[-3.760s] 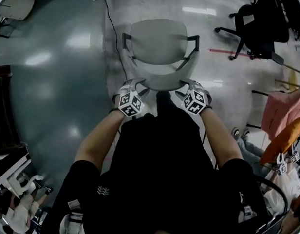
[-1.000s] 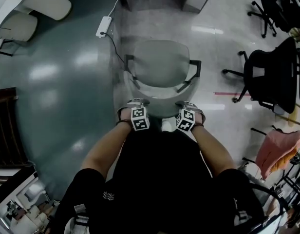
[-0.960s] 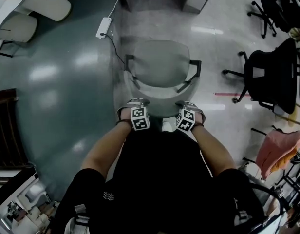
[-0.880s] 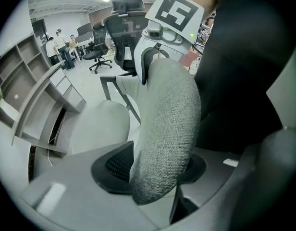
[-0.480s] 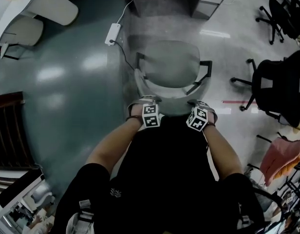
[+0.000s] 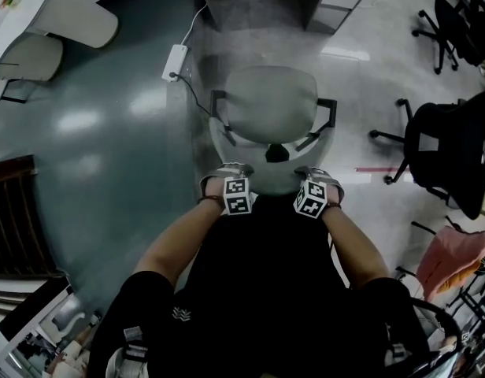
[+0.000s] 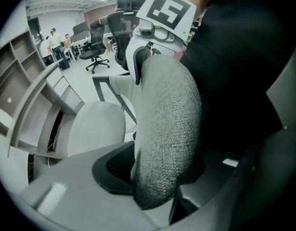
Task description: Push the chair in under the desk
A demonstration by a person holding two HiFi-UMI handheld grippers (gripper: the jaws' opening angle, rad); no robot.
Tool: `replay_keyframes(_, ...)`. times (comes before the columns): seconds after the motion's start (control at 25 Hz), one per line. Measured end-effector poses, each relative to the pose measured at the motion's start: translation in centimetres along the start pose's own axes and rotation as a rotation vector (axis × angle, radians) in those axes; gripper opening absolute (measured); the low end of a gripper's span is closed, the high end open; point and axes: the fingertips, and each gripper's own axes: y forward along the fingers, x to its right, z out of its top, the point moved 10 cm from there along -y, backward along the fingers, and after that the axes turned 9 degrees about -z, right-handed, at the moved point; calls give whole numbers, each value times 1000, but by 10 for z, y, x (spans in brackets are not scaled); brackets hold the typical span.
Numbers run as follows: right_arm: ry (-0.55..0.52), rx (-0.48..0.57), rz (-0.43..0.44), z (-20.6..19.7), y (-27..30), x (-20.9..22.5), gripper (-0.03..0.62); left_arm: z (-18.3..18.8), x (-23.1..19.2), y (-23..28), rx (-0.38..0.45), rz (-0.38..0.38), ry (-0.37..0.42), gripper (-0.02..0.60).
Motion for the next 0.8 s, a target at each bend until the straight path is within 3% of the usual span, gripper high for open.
replay_keyframes(0.44, 0, -33, -3, 8, 28, 97, 192, 1, -97, -4, -53, 16, -37, 190)
replay_keyframes(0.8, -7, -27, 4, 25, 36, 186, 192, 1, -181, -30, -48, 39, -75, 190)
